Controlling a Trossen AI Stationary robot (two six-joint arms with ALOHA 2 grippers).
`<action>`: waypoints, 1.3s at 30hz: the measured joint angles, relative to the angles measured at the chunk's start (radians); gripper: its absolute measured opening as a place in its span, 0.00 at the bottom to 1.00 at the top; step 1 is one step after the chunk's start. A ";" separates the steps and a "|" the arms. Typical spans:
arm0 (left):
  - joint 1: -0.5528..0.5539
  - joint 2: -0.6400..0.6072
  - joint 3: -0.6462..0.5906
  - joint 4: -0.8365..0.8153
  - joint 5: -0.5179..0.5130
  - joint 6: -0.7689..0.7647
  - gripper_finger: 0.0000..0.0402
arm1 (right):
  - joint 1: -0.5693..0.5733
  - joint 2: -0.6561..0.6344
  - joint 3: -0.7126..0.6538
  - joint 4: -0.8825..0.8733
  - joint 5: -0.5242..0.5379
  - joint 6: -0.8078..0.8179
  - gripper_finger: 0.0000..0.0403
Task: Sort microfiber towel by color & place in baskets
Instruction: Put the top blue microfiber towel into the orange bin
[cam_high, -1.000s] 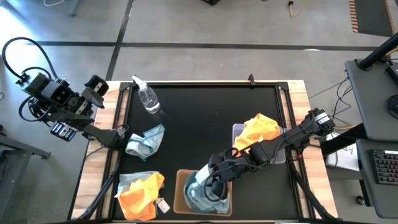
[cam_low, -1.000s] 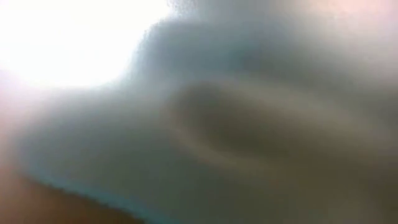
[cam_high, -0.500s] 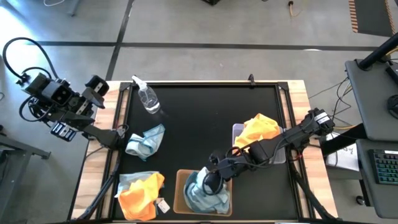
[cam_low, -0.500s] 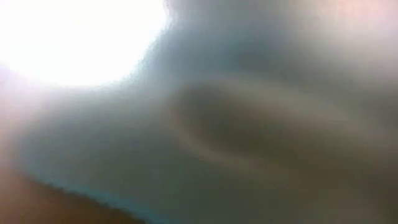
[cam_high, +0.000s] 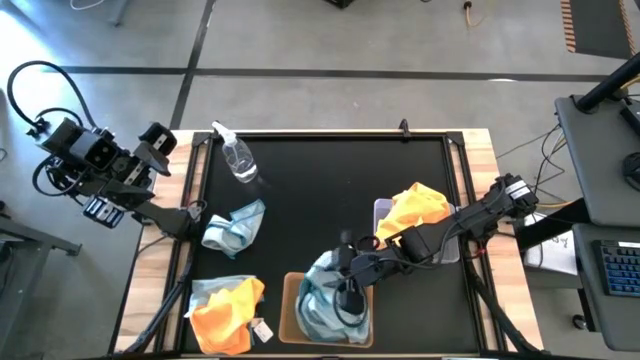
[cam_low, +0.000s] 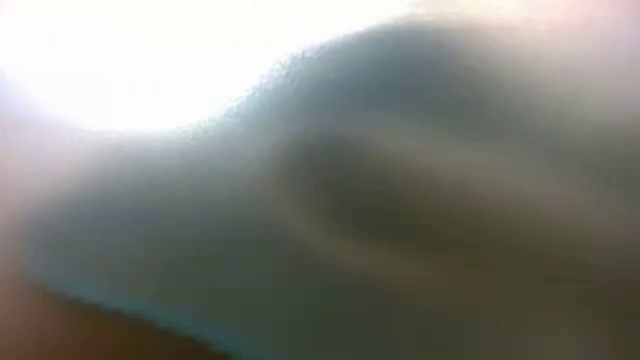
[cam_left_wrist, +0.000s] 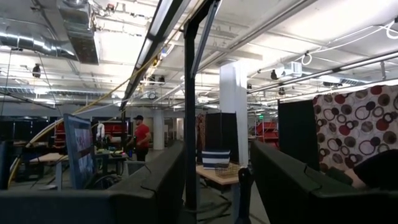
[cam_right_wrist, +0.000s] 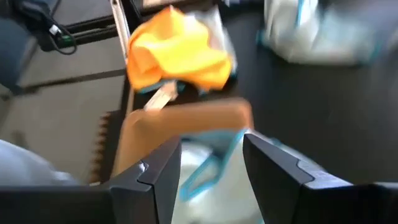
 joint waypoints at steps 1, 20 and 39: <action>0.000 0.000 0.000 -0.001 0.000 0.000 0.41 | -0.003 0.000 0.000 0.023 0.017 -0.075 0.41; 0.000 -0.018 0.000 -0.036 0.000 0.001 0.41 | -0.168 0.000 0.000 0.287 0.048 -0.404 0.41; 0.000 -0.040 0.000 -0.047 -0.008 0.255 0.41 | -0.421 0.000 0.000 0.286 -0.162 -0.340 0.41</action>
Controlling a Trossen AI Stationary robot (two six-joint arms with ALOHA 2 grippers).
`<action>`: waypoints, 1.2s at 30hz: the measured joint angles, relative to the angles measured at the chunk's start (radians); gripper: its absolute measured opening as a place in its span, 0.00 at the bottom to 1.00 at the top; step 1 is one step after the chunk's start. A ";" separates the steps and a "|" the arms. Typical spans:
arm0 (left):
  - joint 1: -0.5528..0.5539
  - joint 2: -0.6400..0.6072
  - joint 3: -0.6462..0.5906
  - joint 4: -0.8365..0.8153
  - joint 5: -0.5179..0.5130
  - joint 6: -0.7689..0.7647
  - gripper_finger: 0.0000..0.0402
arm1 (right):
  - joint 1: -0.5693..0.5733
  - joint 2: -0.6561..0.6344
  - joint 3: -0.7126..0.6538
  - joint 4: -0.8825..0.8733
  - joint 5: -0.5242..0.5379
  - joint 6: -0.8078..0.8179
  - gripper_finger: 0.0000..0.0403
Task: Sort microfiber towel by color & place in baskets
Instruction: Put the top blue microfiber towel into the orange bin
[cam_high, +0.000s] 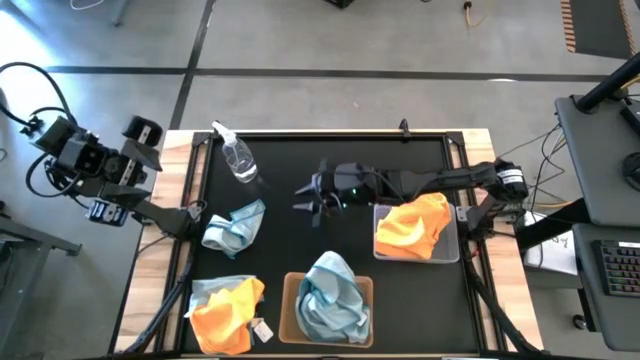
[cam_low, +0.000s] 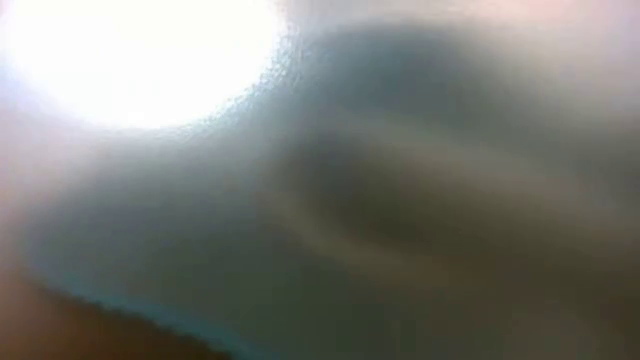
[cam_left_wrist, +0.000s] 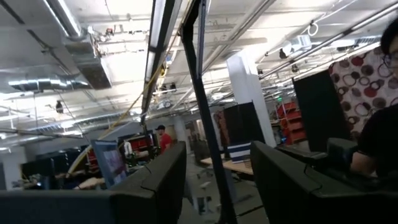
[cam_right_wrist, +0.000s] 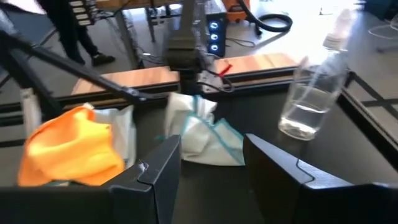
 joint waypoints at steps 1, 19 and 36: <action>0.000 -0.001 0.000 0.000 -0.001 0.013 0.41 | -0.015 0.000 0.000 -0.001 -0.007 0.000 0.41; 0.000 -0.010 0.000 -0.034 -0.276 0.047 0.41 | -0.124 0.156 0.135 -0.070 -0.176 -0.024 0.41; 0.000 0.005 -0.002 -0.595 -0.361 -0.437 0.41 | -0.125 0.158 0.506 -1.055 -0.122 0.066 0.36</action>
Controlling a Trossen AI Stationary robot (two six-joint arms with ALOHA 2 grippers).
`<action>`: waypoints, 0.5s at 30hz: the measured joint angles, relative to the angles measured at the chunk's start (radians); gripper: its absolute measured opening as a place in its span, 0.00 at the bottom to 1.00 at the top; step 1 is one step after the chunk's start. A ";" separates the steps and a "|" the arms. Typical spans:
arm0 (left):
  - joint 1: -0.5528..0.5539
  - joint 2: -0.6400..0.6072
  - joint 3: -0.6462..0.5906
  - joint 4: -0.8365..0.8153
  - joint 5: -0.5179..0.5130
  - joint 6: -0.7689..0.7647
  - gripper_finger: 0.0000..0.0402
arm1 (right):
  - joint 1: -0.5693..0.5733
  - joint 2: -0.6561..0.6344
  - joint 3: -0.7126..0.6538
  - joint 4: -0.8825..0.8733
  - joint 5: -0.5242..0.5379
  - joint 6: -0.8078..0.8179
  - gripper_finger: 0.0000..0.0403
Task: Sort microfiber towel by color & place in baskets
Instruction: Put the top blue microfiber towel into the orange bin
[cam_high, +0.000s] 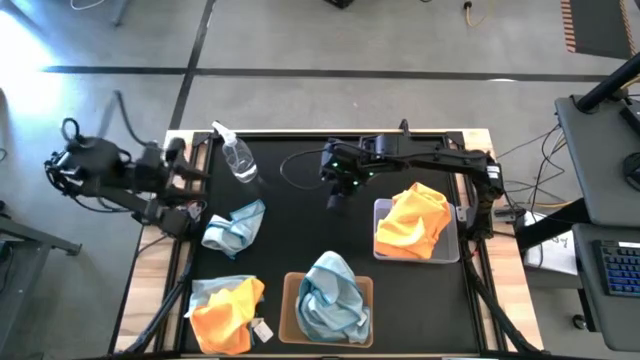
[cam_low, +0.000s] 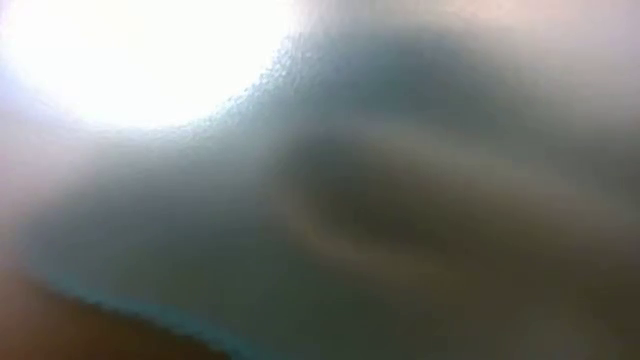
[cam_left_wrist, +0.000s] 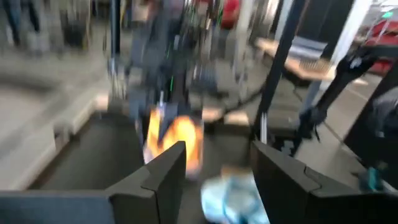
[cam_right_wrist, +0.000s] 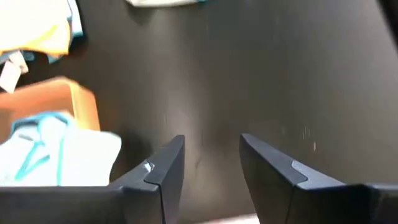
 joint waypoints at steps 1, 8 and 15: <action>0.000 0.002 0.000 -0.049 0.000 -0.049 0.41 | 0.002 -0.004 0.008 -0.031 0.000 0.008 0.36; 0.000 0.024 0.000 -0.341 0.000 -0.329 0.41 | 0.033 -0.044 0.039 -0.127 -0.005 0.079 0.33; 0.000 0.057 -0.016 -0.450 0.000 -0.500 0.41 | 0.074 -0.096 0.040 -0.137 -0.007 0.166 0.33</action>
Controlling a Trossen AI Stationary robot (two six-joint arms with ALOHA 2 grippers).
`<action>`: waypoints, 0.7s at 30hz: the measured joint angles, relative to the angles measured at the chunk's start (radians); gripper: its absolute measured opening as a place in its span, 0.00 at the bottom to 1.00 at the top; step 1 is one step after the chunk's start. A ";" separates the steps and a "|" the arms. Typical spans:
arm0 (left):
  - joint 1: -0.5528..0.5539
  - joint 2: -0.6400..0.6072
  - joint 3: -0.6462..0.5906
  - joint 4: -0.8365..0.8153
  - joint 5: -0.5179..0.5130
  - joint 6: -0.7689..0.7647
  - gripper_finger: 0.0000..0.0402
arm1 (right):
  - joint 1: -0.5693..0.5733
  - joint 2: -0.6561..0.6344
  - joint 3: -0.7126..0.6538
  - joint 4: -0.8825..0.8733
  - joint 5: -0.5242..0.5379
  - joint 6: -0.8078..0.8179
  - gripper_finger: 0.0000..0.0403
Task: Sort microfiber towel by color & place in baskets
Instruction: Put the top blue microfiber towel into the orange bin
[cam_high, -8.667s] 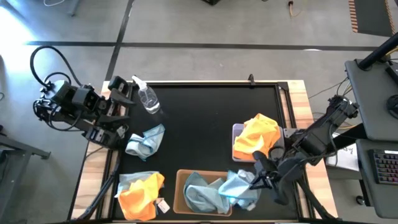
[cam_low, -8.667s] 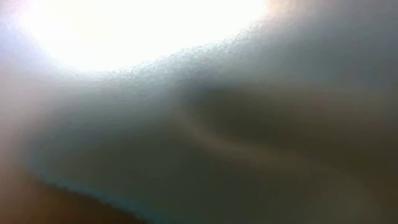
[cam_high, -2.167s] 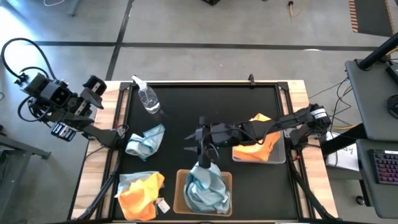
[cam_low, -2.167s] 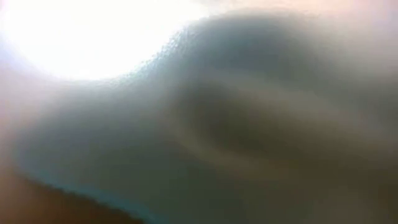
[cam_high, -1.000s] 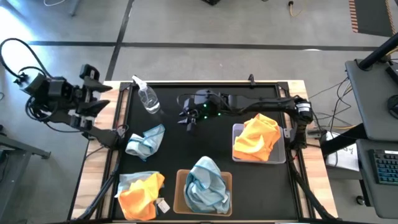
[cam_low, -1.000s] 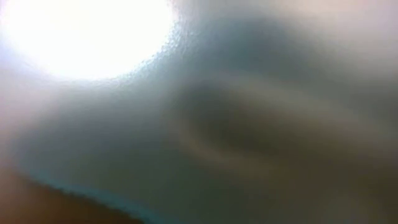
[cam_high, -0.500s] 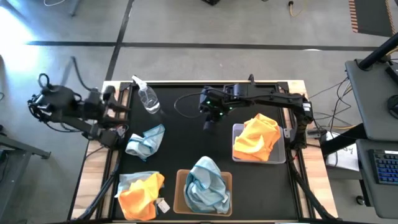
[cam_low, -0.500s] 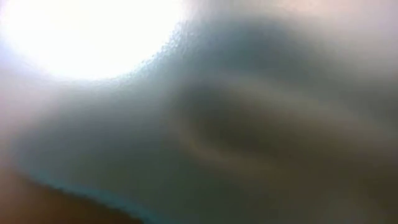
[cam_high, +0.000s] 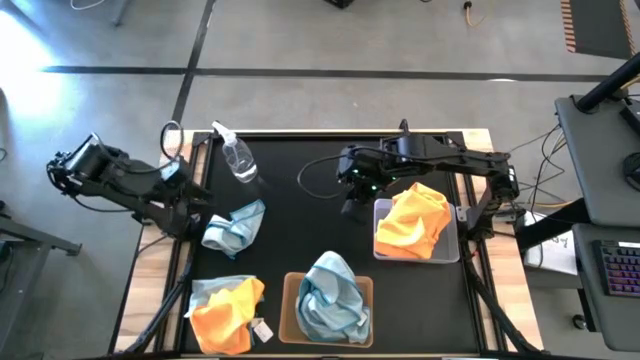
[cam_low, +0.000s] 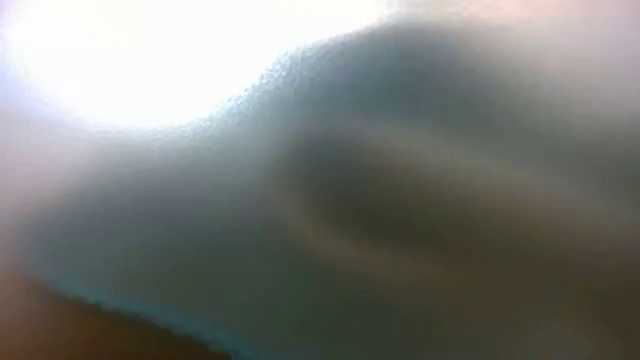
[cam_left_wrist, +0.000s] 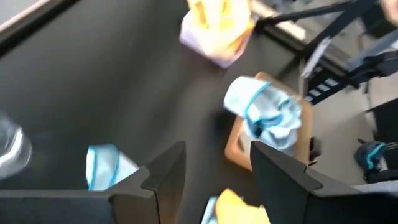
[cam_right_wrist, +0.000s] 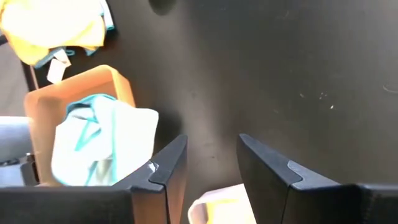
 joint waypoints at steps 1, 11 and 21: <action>0.000 0.006 -0.004 -0.017 0.000 -0.017 0.41 | 0.005 -0.006 0.000 -0.003 0.000 0.009 0.33; 0.000 0.058 -0.171 -0.129 0.012 -0.018 0.41 | 0.027 -0.028 0.000 -0.012 0.000 0.031 0.31; 0.000 0.135 -0.329 -0.143 0.112 0.111 0.41 | 0.027 -0.028 0.000 -0.090 0.002 -0.029 0.32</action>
